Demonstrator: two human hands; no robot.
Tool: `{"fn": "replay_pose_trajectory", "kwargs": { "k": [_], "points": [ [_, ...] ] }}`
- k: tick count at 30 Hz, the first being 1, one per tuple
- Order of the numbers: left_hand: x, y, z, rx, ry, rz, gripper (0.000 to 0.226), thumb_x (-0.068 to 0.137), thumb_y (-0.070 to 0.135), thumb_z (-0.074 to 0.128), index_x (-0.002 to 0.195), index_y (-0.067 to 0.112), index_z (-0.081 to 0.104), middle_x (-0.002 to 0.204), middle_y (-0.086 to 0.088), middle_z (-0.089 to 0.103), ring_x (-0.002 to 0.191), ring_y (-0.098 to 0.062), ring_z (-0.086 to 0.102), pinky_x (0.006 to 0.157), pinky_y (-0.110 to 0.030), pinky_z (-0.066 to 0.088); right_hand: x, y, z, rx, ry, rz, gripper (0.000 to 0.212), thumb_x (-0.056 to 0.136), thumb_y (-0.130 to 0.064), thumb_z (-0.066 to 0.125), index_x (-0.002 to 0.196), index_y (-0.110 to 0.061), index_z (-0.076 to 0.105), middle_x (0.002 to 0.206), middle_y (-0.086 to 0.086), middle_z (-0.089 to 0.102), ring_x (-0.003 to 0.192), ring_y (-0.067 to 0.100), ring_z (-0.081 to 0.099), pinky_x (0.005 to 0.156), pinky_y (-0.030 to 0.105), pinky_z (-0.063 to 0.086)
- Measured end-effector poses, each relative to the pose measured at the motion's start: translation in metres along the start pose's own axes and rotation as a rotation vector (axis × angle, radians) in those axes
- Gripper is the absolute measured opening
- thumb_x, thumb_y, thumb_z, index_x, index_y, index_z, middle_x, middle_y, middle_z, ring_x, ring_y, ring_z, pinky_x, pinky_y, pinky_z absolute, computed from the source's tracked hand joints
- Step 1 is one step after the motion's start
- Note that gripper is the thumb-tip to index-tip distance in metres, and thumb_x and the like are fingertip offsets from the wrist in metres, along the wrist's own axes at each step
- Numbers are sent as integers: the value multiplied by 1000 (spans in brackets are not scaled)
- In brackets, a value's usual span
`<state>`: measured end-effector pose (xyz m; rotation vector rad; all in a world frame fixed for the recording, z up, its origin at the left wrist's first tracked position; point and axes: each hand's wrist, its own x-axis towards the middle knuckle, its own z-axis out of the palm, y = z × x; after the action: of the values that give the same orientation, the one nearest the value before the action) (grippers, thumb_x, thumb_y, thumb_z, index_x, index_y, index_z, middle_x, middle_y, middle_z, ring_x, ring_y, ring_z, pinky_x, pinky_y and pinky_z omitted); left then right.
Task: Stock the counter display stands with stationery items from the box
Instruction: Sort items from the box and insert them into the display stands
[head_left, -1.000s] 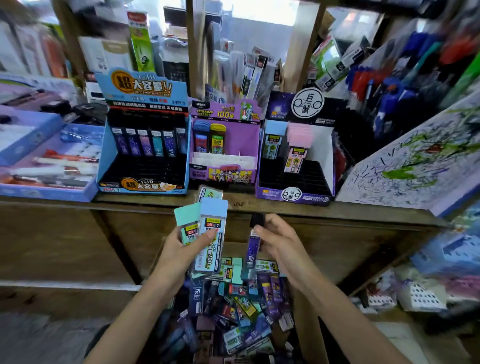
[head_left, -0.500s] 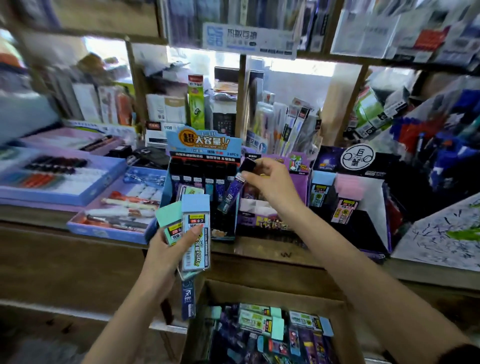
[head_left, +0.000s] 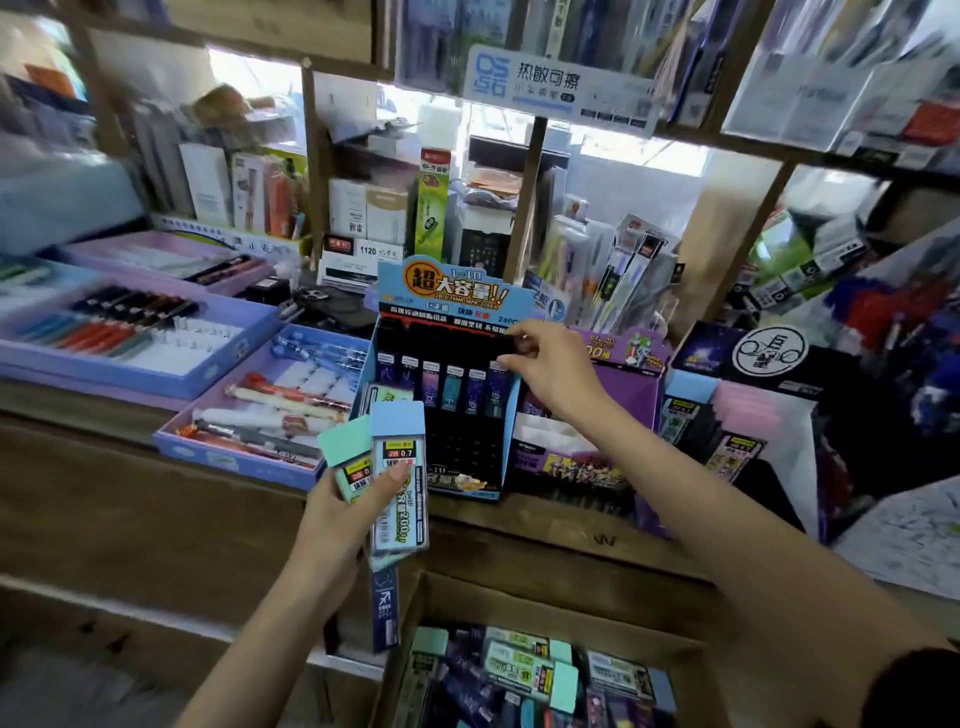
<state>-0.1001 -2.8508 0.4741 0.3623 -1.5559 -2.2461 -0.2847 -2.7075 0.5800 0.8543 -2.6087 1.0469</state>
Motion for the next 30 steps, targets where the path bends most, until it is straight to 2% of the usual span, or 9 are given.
{"fn": "replay_pose_trajectory", "kwargs": {
  "k": [4, 9, 15, 18, 20, 22, 24, 26, 30],
  "points": [
    [3, -2, 2, -10, -3, 13, 42, 70, 28, 71, 109, 15, 62, 96, -10, 73, 84, -27, 71, 62, -32, 57, 5, 2, 1, -64, -63, -17, 30, 80, -14, 73, 108, -9, 63, 91, 8, 65, 88, 24, 60, 80, 33, 47],
    [6, -2, 5, -17, -2, 10, 41, 69, 30, 73, 108, 18, 63, 96, -9, 73, 85, -27, 71, 63, -34, 58, -1, 5, 10, -282, -34, -180, 32, 83, -16, 70, 107, -11, 49, 88, 11, 61, 83, 28, 55, 66, 36, 43],
    [11, 5, 21, -60, 30, 18, 37, 65, 29, 74, 99, 21, 64, 87, -2, 75, 80, -22, 72, 59, -30, 57, -10, -2, -1, -366, 25, -278, 25, 88, -20, 63, 110, -8, 58, 106, 9, 49, 104, 24, 44, 89, 36, 40],
    [13, 14, 36, -94, 30, 37, 43, 62, 31, 75, 102, 21, 62, 92, -1, 75, 83, -21, 72, 62, -31, 58, -39, -10, -11, -116, -15, -156, 19, 92, -16, 57, 109, -9, 58, 95, 1, 51, 90, 13, 47, 78, 23, 39],
    [16, 21, 47, -127, 57, 75, 47, 61, 32, 76, 104, 22, 60, 92, 3, 75, 83, -18, 72, 62, -29, 58, -69, -11, -13, 198, -187, 50, 15, 91, -10, 56, 105, -8, 61, 88, -2, 58, 78, 7, 52, 66, 12, 41],
    [19, 27, 58, -143, 105, 109, 45, 62, 32, 75, 103, 24, 58, 89, 8, 74, 83, -15, 72, 63, -30, 58, -99, -10, -11, 473, -449, 248, 18, 89, -7, 59, 107, -6, 63, 92, 2, 64, 81, 9, 59, 68, 12, 44],
    [22, 28, 67, -138, 142, 127, 39, 67, 30, 75, 101, 26, 57, 88, 11, 74, 84, -13, 71, 65, -30, 59, -122, -10, -3, 656, -620, 375, 15, 88, -8, 61, 102, -12, 63, 93, 2, 66, 83, 11, 62, 72, 21, 48],
    [21, 27, 74, -133, 165, 134, 35, 71, 28, 75, 101, 27, 57, 87, 13, 74, 84, -10, 71, 64, -27, 58, -135, -11, 7, 743, -632, 418, 12, 86, -9, 65, 95, -16, 62, 90, 1, 66, 79, 11, 61, 71, 24, 48],
    [14, 28, 81, -140, 165, 106, 49, 64, 33, 76, 109, 23, 60, 97, 4, 74, 91, -18, 71, 76, -39, 58, -142, -7, 13, 773, -582, 413, 10, 82, -5, 68, 89, -10, 63, 76, 7, 64, 58, 8, 56, 53, 16, 44]
  ]
}}
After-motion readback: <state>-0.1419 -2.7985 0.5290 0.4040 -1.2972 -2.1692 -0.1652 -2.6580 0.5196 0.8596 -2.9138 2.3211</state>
